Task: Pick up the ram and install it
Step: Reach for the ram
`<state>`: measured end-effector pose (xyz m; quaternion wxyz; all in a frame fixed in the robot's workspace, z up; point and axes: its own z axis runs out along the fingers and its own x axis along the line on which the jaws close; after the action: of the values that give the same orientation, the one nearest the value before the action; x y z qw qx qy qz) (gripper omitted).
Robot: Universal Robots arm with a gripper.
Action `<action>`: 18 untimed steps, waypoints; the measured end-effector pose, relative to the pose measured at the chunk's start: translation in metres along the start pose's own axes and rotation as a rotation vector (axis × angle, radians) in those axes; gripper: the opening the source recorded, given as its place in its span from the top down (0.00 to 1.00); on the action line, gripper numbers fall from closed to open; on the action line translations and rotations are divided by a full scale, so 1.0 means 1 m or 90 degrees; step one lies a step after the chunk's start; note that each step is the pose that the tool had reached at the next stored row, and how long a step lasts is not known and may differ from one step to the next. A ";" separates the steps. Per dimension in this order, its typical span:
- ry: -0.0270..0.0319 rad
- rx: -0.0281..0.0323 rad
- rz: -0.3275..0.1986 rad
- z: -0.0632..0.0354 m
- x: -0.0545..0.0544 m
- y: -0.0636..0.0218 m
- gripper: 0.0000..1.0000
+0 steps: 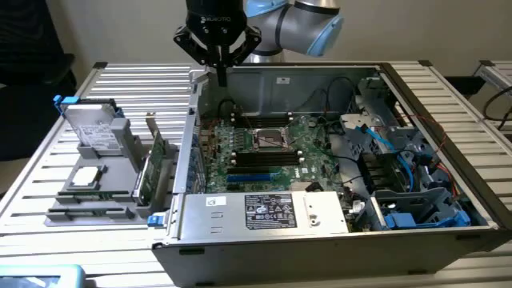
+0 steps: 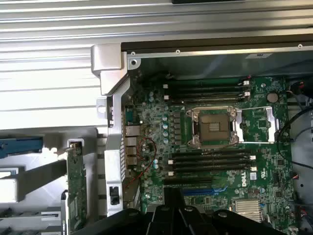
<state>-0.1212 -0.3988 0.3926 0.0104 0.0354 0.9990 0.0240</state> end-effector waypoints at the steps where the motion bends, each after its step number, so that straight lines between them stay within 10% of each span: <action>1: 0.0000 0.0000 0.000 0.0000 0.000 0.0000 0.89; 18: -0.0002 0.0001 0.005 0.0034 0.000 -0.0069 0.89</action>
<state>-0.1213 -0.4055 0.3889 0.0104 0.0394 0.9989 0.0240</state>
